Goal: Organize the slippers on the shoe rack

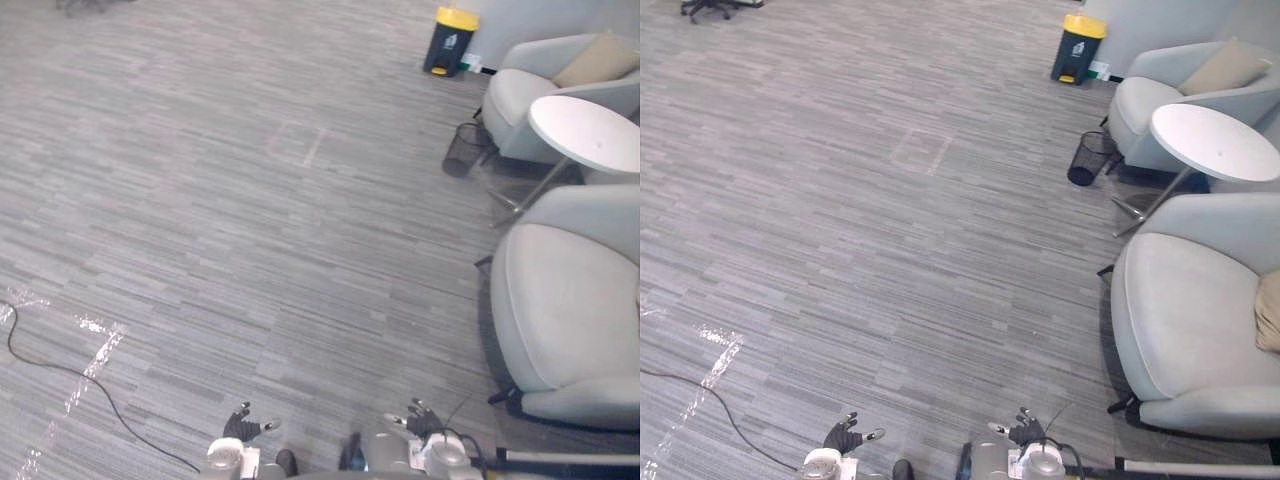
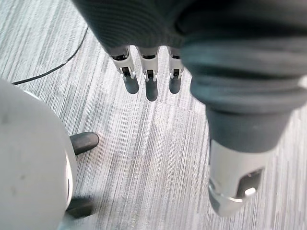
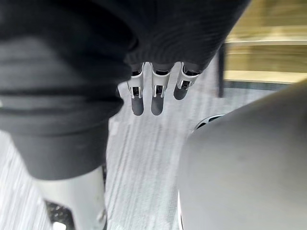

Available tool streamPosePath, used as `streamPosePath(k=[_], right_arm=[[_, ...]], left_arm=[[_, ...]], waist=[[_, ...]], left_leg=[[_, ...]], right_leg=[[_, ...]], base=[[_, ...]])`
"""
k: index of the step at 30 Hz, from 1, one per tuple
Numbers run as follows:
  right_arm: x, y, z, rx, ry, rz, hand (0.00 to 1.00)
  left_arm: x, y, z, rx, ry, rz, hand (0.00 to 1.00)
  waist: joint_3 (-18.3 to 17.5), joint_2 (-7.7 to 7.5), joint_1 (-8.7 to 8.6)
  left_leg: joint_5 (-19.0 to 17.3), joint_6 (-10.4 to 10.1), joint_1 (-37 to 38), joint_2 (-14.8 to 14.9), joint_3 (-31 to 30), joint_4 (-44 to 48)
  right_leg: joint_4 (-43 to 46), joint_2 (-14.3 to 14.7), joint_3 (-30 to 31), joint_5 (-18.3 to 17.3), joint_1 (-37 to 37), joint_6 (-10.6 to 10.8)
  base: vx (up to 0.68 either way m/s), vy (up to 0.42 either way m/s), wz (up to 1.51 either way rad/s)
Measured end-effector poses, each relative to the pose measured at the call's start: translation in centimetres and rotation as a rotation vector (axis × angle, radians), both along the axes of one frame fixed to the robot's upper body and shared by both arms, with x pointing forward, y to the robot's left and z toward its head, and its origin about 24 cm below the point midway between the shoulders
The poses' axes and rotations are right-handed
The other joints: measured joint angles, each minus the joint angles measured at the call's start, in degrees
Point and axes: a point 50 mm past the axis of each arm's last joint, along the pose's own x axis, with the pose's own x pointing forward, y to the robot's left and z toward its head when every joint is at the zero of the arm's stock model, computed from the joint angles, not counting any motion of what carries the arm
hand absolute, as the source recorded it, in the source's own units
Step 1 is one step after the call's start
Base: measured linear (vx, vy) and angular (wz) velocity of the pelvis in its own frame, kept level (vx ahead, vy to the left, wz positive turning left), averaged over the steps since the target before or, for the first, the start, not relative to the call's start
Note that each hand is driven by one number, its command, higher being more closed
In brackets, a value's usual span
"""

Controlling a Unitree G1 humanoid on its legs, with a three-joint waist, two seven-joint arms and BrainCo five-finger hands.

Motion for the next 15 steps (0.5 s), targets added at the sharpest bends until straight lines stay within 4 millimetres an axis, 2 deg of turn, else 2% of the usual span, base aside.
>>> streamPosePath(k=[1, 2, 3, 4, 5, 7, 8, 9, 11, 12, 13, 14, 15], right_arm=[[0.0, 0.0, 0.0, 0.002, 0.001, -0.001, 0.00], [-0.1, 0.1, 0.0, 0.004, 0.003, -0.003, 0.00], [-0.2, -0.4, 0.0, -0.006, 0.005, -0.012, 0.00], [-0.1, -0.7, 0.0, -0.014, 0.003, -0.015, 0.00], [0.1, -1.2, 0.2, -0.027, -0.003, -0.014, 0.00], [0.1, -0.6, 0.1, -0.011, 0.006, -0.015, 0.00], [0.1, -0.4, 0.1, -0.008, 0.004, -0.012, 0.00], [0.1, -0.2, 0.2, -0.007, -0.003, -0.004, 0.00], [0.0, 0.2, 0.3, -0.006, -0.019, 0.019, 0.00], [-0.1, 0.6, 0.3, 0.004, -0.022, 0.022, 0.00], [0.1, 1.1, 0.3, 0.014, -0.026, 0.026, 0.00], [0.0, 1.2, 0.3, 0.019, -0.024, 0.026, 0.00], [-0.2, 1.5, 0.2, 0.028, -0.017, 0.025, 0.00]], left_arm=[[0.0, 0.0, 0.0, 0.001, 0.000, -0.001, 0.00], [0.0, 0.4, 0.0, 0.008, 0.002, 0.006, 0.00], [-0.3, 0.2, -0.2, -0.005, 0.017, 0.027, 0.00], [-0.3, -0.1, -0.2, -0.015, 0.018, 0.032, 0.00], [-0.6, -0.6, -0.3, -0.038, 0.015, 0.061, 0.00], [-0.5, -0.3, -0.2, -0.044, 0.002, 0.107, 0.00], [-0.3, -0.2, -0.1, -0.051, -0.012, 0.139, 0.00], [-0.3, -0.1, 0.0, -0.054, -0.025, 0.154, 0.00], [0.0, -0.4, 0.4, -0.069, -0.058, 0.179, 0.00], [0.2, -0.4, 0.5, -0.071, -0.074, 0.187, 0.00], [0.3, -0.3, 0.6, -0.069, -0.081, 0.188, 0.00], [0.3, -0.3, 0.7, -0.069, -0.083, 0.188, 0.00], [0.3, -0.3, 0.7, -0.067, -0.085, 0.189, 0.00]], waist=[[-0.17, -0.33, -0.08], [-0.21, -1.70, -0.32], [-0.45, -0.78, -0.69], [-0.66, -0.29, -0.79], [-1.74, 3.15, -0.34], [-1.36, 3.21, -0.23], [-1.33, 3.11, -0.04], [-1.20, 2.98, 0.44], [-1.15, 3.05, 0.83], [-0.87, 2.63, 1.45], [-1.16, 2.82, 2.19], [-1.29, 2.82, 2.52], [-1.19, 2.69, 3.29]], left_leg=[[-0.41, -0.49, 0.56, -0.20, -0.50, -0.35], [-1.75, -1.15, 2.39, -1.51, -1.37, -0.86], [-3.82, -1.72, 4.78, -0.57, -2.48, -0.81], [-4.58, -2.25, 5.45, 0.40, -2.73, -0.84], [-5.10, -4.25, 5.45, 2.88, -2.65, 0.96], [-5.39, -6.03, 2.35, 3.80, -2.00, 11.35], [-4.81, -8.99, -1.87, 5.07, -1.69, 24.81], [-4.34, -10.10, -5.02, 6.54, -0.71, 34.77], [-4.54, -9.36, -10.15, 10.54, 3.55, 50.78], [-4.76, -7.53, -13.24, 13.50, 6.85, 57.22], [-5.32, -6.64, -16.68, 15.37, 8.81, 59.32], [-5.61, -6.24, -18.62, 15.85, 9.53, 58.84], [-6.43, -4.95, -21.69, 15.93, 10.98, 54.82]], right_leg=[[-3.28, -0.10, 0.58, 1.89, -0.07, 0.76], [-7.61, -1.40, 2.86, 6.57, -0.31, 1.10], [-6.60, -0.86, 3.41, 12.53, 0.83, -2.65], [-5.73, -0.03, 2.83, 11.99, 1.01, -4.10], [-3.06, 1.97, 1.73, 7.97, 0.65, -5.42], [-0.97, 1.92, 0.55, 5.61, 2.45, -6.85], [-2.12, 2.06, 0.19, 4.32, 6.12, -7.46], [-2.67, 2.18, 0.17, 2.82, 8.94, -7.65], [-3.91, 2.62, 0.17, -0.45, 15.10, -7.60], [-4.74, 2.90, 0.57, -2.34, 18.23, -7.33], [-5.76, 2.95, 0.93, -4.02, 20.99, -7.38], [-6.49, 2.83, 1.10, -4.44, 22.32, -7.08], [-8.06, 2.14, 1.76, -5.14, 24.88, -6.35]], base=[[0.37, -0.159, 0.52], [0.43, -0.208, 0.51], [0.55, -0.257, 0.47], [0.56, -0.219, 0.28], [0.60, -0.200, 0.19], [0.59, -0.195, 0.19], [0.58, -0.162, 0.19], [0.57, -0.130, 0.22], [0.51, -0.060, 0.13], [0.54, 0.002, 0.00], [0.52, 0.057, -0.08], [0.52, 0.111, -0.19], [0.45, 0.121, -0.19]])
